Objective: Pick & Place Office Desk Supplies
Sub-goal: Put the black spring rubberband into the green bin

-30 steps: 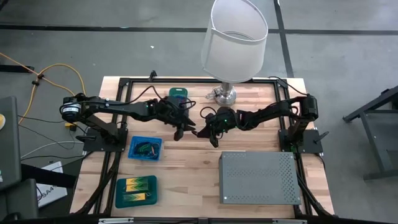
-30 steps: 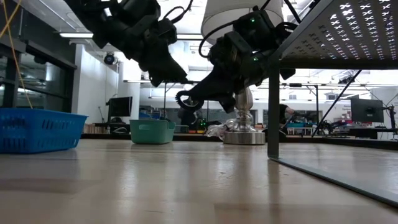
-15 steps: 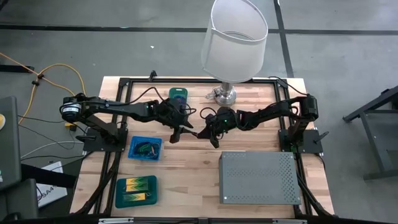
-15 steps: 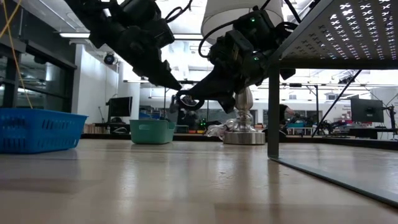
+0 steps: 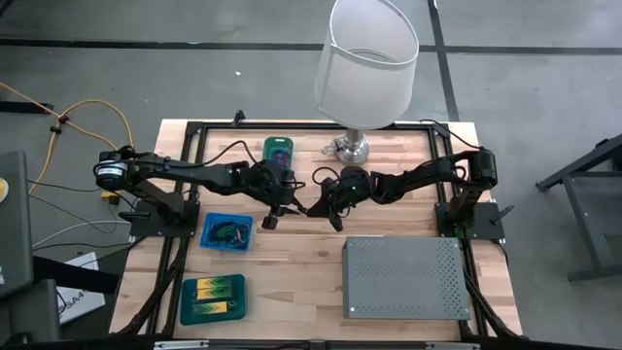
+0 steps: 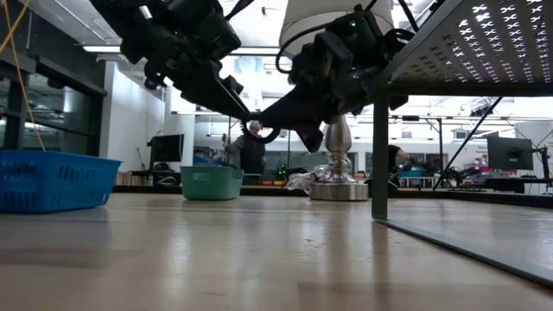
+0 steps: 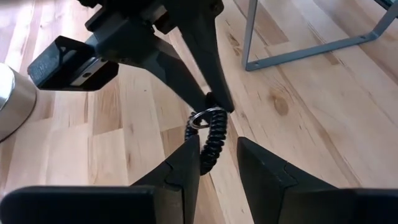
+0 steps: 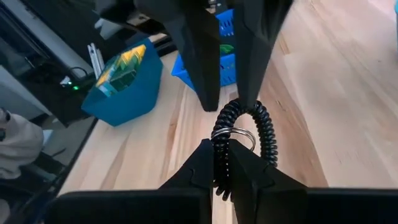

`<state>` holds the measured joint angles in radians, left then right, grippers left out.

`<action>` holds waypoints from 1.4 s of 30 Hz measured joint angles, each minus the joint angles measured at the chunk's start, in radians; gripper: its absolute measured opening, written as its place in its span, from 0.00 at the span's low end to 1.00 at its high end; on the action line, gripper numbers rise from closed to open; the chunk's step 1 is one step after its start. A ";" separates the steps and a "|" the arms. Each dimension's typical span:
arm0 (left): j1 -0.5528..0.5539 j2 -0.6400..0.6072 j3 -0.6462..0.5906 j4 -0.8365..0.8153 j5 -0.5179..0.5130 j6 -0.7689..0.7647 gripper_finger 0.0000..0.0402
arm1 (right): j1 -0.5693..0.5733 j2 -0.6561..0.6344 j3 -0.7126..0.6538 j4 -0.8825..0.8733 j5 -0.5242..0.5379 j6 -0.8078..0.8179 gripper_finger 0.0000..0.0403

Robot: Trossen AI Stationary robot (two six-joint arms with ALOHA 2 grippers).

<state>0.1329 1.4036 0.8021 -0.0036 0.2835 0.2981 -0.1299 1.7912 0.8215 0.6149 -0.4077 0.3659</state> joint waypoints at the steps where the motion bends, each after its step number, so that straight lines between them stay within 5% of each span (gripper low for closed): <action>1: 0.000 0.000 0.000 0.000 0.000 0.000 0.25 | 0.000 0.000 0.000 0.007 -0.010 0.001 0.05; 24: 0.000 0.000 0.000 0.024 0.001 -0.029 0.25 | -0.001 0.000 0.000 0.057 -0.041 0.008 0.05; 42: 0.000 0.000 0.000 0.027 0.001 -0.029 0.08 | -0.001 0.000 0.000 0.056 -0.041 0.030 0.05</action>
<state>0.1329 1.4036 0.8024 0.0238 0.2844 0.2691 -0.1307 1.7912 0.8218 0.6712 -0.4488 0.3957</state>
